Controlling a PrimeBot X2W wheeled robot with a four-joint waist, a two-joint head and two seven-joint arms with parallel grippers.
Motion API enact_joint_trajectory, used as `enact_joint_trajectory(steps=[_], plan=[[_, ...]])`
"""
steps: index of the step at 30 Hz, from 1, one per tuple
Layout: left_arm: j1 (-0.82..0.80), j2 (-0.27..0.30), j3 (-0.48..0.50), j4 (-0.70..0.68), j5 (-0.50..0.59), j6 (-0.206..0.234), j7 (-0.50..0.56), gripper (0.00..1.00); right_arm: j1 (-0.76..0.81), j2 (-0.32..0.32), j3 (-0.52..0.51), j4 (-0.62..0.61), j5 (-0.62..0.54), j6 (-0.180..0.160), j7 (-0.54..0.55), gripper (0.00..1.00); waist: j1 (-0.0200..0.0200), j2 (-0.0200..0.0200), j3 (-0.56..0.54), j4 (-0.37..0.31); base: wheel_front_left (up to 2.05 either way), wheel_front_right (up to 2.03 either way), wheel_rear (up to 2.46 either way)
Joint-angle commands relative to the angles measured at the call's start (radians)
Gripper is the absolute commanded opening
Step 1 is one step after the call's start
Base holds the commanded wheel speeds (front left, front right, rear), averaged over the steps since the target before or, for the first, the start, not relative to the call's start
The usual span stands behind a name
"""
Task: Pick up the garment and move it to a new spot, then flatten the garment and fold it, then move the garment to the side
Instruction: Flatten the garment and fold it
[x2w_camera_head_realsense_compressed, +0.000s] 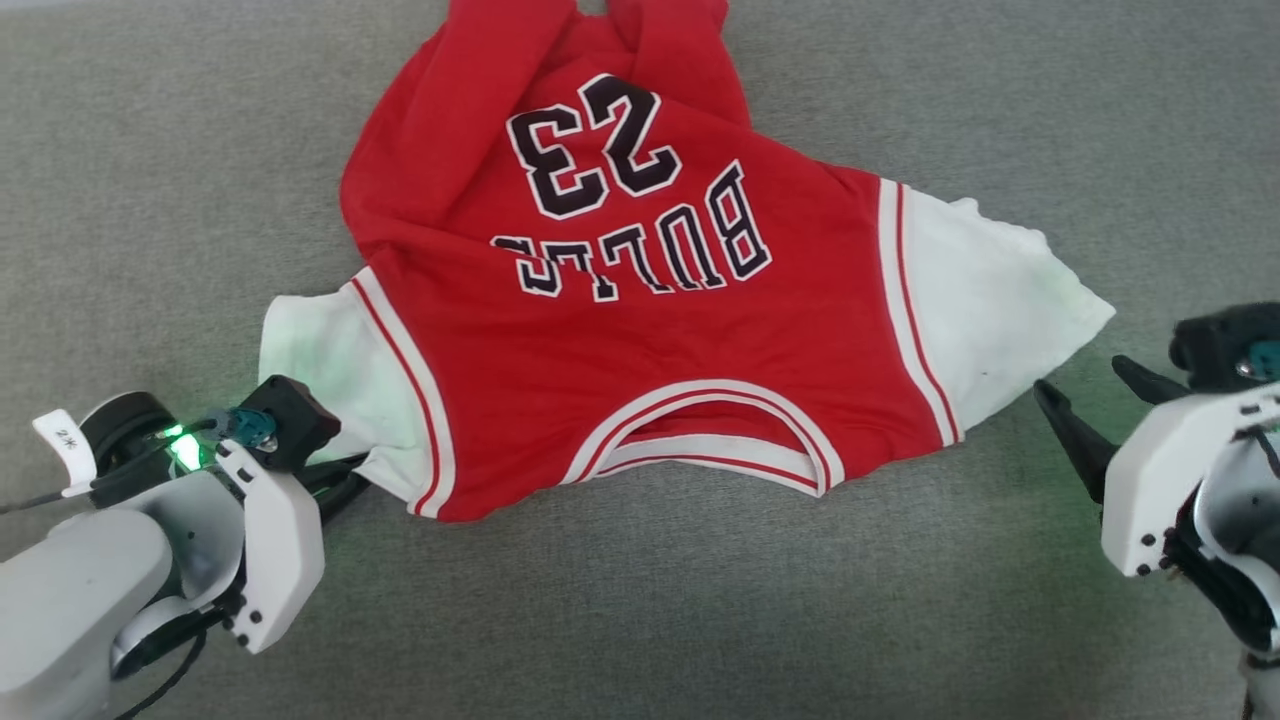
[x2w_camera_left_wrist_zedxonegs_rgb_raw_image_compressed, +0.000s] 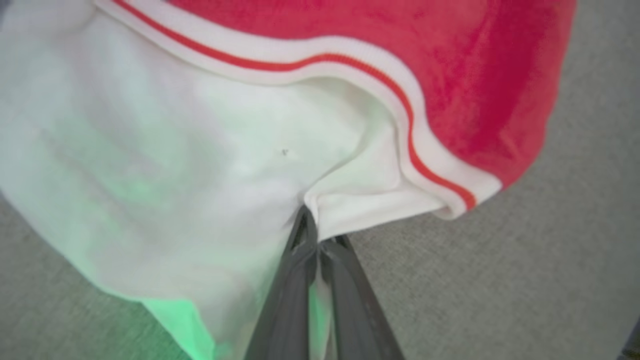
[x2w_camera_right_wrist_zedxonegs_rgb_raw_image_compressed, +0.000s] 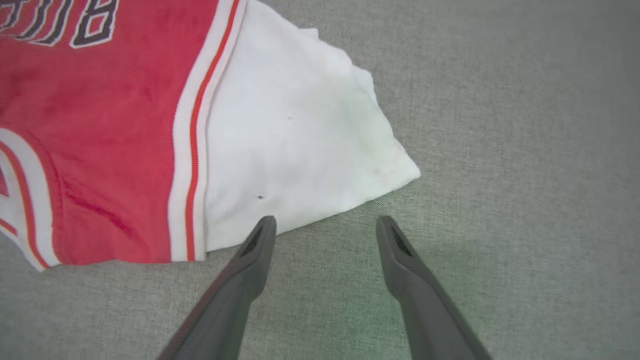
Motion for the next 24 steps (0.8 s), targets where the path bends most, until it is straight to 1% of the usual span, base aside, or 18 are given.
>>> enact_joint_trajectory(steps=[1,6,9,10,13,15,19,20,21,22,24], plan=[[0.021,-0.036,-0.039,0.020,-0.004,0.003,0.007,0.00,-0.017,-0.014,0.011,0.004,0.002,0.000,0.024,1.00,0.0000,-0.0001,0.004,0.009,0.00,0.00,0.00],[-0.015,-0.077,-0.062,0.020,-0.007,0.003,-0.017,0.00,-0.099,-0.061,0.066,0.055,0.031,0.000,0.159,1.00,0.0000,-0.0001,0.027,0.044,0.00,0.00,0.00],[-0.029,-0.098,-0.072,0.020,0.003,0.003,-0.027,0.00,-0.153,-0.065,0.084,0.107,0.052,0.000,0.218,1.00,0.0000,-0.0001,0.048,0.066,0.00,0.00,0.00],[-0.035,-0.105,-0.074,0.021,0.004,0.003,-0.027,0.00,-0.171,-0.080,0.093,0.128,0.043,0.000,0.231,1.00,0.0000,-0.0001,0.056,0.074,0.00,0.00,0.00],[-0.050,-0.126,-0.079,0.028,0.006,0.003,-0.035,0.00,-0.196,-0.097,0.131,0.205,0.039,0.000,0.269,1.00,0.0000,-0.0001,0.074,0.095,0.00,0.00,0.00],[-0.056,-0.136,-0.080,0.036,0.005,0.003,-0.041,0.00,-0.199,-0.110,0.178,0.247,0.024,-0.001,0.289,1.00,0.0000,-0.0001,0.082,0.105,0.00,0.00,0.00],[-0.061,-0.156,-0.083,0.055,-0.001,0.003,-0.059,0.00,-0.185,-0.114,0.264,0.303,0.050,0.000,0.305,1.00,0.0000,-0.0001,0.088,0.119,0.00,0.00,0.00],[-0.061,-0.159,-0.083,0.060,-0.003,0.003,-0.066,0.00,-0.181,-0.118,0.287,0.309,0.058,0.000,0.306,0.75,0.0000,-0.0001,0.088,0.121,0.00,0.00,0.00],[-0.059,-0.163,-0.084,0.063,-0.004,0.003,-0.070,0.00,-0.179,-0.123,0.304,0.314,0.065,0.000,0.301,0.30,0.0000,-0.0001,0.087,0.123,0.00,0.00,0.00],[-0.056,-0.166,-0.084,0.067,-0.008,0.003,-0.076,0.00,-0.180,-0.127,0.313,0.321,0.069,0.000,0.296,0.00,0.0000,-0.0001,0.086,0.124,0.00,0.00,0.00],[-0.050,-0.173,-0.082,0.074,-0.023,0.003,-0.098,0.00,-0.182,-0.140,0.323,0.335,0.074,0.000,0.285,0.00,0.0000,-0.0001,0.080,0.126,0.00,0.00,0.00]])
